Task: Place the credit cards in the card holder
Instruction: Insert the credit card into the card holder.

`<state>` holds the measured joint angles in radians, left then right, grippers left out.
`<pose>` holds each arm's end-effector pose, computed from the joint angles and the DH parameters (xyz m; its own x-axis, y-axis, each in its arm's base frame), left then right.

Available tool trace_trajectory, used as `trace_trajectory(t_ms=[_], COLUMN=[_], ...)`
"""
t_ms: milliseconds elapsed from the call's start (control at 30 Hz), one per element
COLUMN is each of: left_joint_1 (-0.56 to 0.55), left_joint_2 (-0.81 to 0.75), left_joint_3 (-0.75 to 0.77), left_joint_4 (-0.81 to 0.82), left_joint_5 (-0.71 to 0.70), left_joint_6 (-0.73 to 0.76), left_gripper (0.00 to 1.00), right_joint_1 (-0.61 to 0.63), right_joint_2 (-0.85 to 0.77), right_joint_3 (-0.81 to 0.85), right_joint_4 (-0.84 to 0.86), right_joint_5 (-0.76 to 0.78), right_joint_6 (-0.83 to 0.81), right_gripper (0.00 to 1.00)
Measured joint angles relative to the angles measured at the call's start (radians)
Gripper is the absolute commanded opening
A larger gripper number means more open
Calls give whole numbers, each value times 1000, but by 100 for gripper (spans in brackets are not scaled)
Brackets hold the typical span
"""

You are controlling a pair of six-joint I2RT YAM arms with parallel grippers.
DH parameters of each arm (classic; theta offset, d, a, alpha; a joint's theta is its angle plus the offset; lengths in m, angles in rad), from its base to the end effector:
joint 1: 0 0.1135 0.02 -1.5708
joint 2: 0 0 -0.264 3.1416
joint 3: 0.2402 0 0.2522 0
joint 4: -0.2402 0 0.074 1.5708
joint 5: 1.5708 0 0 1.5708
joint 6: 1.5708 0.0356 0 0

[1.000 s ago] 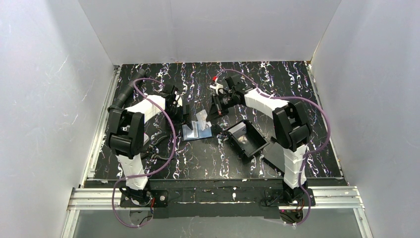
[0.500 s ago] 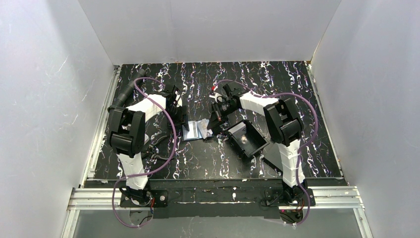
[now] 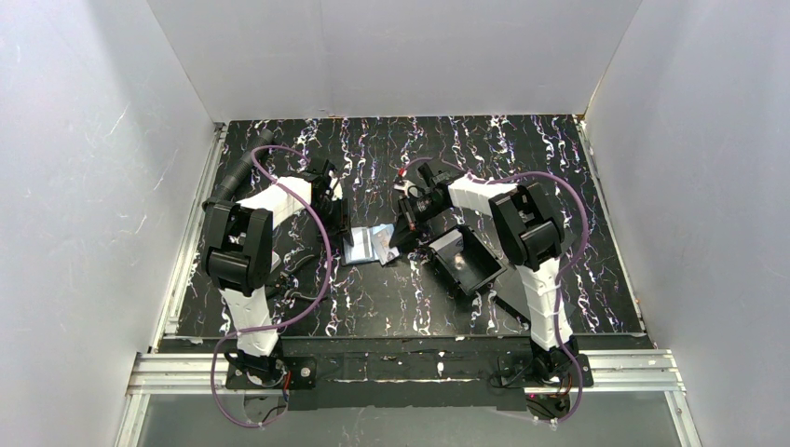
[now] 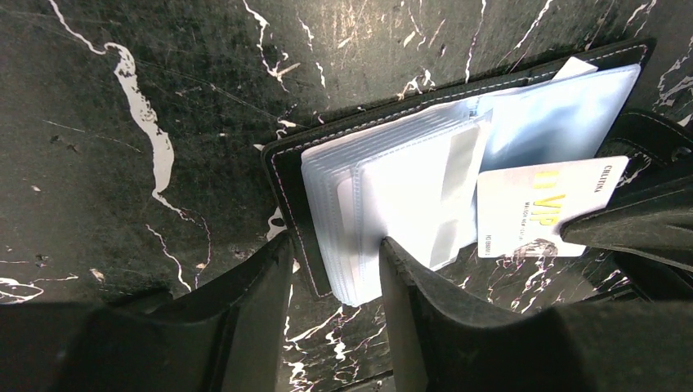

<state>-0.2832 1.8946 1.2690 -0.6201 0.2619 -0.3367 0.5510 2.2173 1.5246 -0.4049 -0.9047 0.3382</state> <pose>0.3549 -0.1129 0.1663 -0.9742 -0.0488 -0.2204 0.0291 0.9410 -0.3371 0.3684 0.2592 0.1285 -0.9241 -0.3272 -0.1977 -0.3415 0.4743 0.8114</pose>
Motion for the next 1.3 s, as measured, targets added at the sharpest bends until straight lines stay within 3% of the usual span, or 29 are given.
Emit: trace_trajectory(t_ms=[1300], left_joint_1=[3], left_joint_2=[0], left_joint_3=[4], left_joint_4=[-7], left_joint_5=[6], left_joint_6=[4], left_gripper=[34], right_joint_1=[6], right_joint_2=[-36], right_joint_3=[-100], right_joint_4=[119], right_joint_5=[-16], right_joint_6=[100], right_gripper=[1])
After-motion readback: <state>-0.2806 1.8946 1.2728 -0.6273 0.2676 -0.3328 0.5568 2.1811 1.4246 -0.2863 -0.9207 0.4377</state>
